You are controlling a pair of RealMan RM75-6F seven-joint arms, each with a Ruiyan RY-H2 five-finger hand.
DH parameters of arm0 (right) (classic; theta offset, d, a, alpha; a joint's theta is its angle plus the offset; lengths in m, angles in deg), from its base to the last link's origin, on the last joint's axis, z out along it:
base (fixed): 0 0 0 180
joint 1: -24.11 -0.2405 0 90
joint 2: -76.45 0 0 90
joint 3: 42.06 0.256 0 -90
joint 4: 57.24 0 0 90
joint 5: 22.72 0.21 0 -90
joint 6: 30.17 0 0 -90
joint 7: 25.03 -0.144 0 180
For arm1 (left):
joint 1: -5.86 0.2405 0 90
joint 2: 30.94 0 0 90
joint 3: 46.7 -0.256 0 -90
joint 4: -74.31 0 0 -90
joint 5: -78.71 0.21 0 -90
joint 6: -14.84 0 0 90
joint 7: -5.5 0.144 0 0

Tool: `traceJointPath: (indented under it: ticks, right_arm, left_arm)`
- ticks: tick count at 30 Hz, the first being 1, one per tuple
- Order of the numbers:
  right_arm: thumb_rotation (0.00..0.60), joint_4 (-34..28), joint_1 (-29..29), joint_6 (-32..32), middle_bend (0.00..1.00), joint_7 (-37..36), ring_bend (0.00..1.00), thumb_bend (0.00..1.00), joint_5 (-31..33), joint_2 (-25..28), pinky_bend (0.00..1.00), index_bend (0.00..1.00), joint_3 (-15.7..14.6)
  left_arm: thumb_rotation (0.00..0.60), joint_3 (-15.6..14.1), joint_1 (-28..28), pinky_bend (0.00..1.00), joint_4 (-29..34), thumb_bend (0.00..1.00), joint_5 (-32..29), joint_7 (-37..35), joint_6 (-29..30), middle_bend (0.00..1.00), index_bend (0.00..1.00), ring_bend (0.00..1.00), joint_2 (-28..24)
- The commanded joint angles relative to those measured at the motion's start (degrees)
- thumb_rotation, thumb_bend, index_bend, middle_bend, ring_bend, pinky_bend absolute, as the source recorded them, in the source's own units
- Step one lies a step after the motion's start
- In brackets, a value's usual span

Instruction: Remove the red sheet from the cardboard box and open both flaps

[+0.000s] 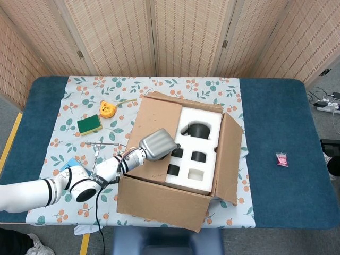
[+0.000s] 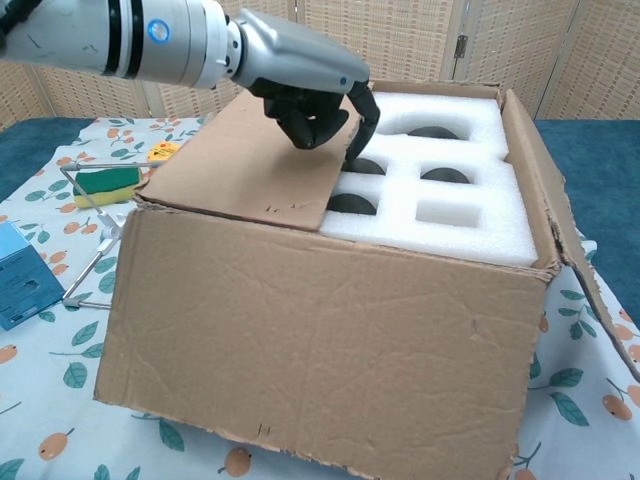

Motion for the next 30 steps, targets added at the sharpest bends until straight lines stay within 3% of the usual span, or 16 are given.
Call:
traceJointPath:
  ticks: [1,14,23,30]
  right_arm:
    - [0.254,-0.1,-0.1,-0.3,0.0,0.0,0.0,0.67,0.1,0.1,0.0,0.27,0.1]
    - [0.253,0.1,0.6,0.7,0.0,-0.9,0.0,0.67,-0.8,0.2,0.0,0.27,0.1]
    - [0.254,0.0,1.1,0.6,0.0,-1.5,0.0,0.67,-0.6,0.3,0.0,0.27,0.1]
    - [0.254,0.0,1.6,1.0,0.0,-1.9,0.0,0.67,-0.5,0.3,0.0,0.27,0.1]
  left_arm:
    - [0.6,-0.4,-0.2,1.0,1.0,0.91,0.0,0.7,0.5,1.0,0.47,1.0,-0.3]
    - [0.6,-2.6,-0.6,1.0,1.6,0.91,-2.3,6.1,3.0,1.0,0.51,1.0,0.2]
    - [0.6,-0.9,0.1,1.0,4.5,0.91,-2.9,6.6,6.8,1.0,0.51,1.0,-2.6]
    - [0.6,0.8,0.3,1.0,8.2,0.91,-6.4,5.6,6.8,1.0,0.52,1.0,-8.6]
